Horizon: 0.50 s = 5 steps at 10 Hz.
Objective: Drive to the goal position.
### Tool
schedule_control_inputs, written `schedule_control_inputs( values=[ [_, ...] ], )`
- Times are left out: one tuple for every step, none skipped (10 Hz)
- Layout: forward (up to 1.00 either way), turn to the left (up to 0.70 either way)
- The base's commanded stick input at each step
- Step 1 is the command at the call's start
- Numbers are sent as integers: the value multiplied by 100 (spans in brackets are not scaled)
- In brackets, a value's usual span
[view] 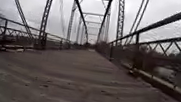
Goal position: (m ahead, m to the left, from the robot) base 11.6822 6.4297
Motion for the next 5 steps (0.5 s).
schedule_control_inputs(
  values=[
    [70,0],
    [70,0],
    [70,0],
    [70,0],
    [70,0]
  ],
)
